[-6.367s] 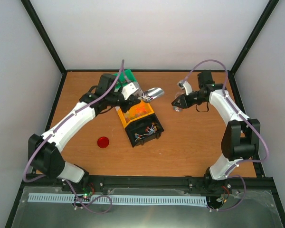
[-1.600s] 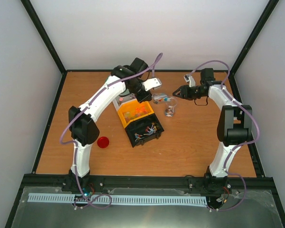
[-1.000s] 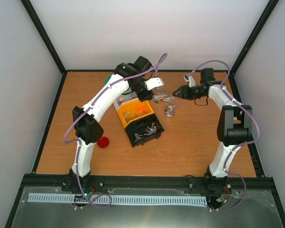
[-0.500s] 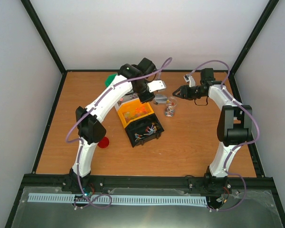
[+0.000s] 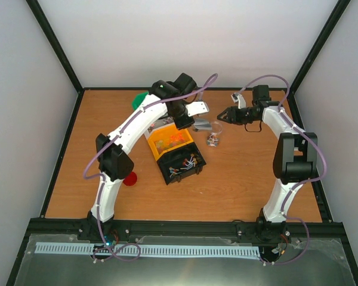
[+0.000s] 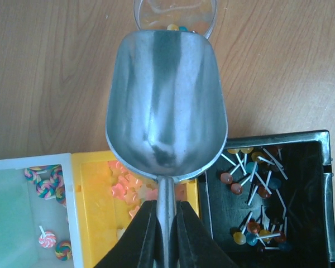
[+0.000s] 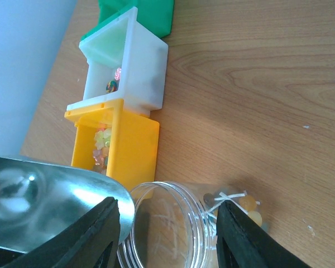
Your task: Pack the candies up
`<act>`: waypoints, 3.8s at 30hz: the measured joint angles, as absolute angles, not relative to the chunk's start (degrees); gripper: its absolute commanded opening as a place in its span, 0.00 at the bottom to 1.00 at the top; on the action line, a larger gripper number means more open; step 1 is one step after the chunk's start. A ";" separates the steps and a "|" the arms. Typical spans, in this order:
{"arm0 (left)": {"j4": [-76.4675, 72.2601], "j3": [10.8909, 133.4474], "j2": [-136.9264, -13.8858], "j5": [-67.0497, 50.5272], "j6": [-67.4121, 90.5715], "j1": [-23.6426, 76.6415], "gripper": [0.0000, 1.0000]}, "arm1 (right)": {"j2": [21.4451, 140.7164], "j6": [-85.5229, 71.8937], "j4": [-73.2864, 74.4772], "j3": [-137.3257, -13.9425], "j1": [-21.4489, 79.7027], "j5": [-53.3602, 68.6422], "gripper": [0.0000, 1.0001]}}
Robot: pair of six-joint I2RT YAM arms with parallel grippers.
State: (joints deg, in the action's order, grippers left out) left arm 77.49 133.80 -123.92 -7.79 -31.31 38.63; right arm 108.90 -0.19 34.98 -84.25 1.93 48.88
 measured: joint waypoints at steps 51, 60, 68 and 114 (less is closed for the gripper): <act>90.85 117.75 -108.22 -0.25 -43.53 20.16 0.01 | 96.73 12.95 39.79 -70.87 20.32 36.84 0.48; 92.40 120.97 -114.37 3.01 -44.91 24.27 0.01 | 101.58 12.93 39.27 -71.57 23.75 34.50 0.49; 92.62 120.62 -118.06 4.12 -45.52 24.82 0.01 | 103.02 12.91 39.11 -72.86 25.02 33.71 0.48; 41.12 75.55 -108.40 -29.65 -32.64 18.85 0.01 | 107.37 13.74 37.89 -73.80 26.39 33.08 0.45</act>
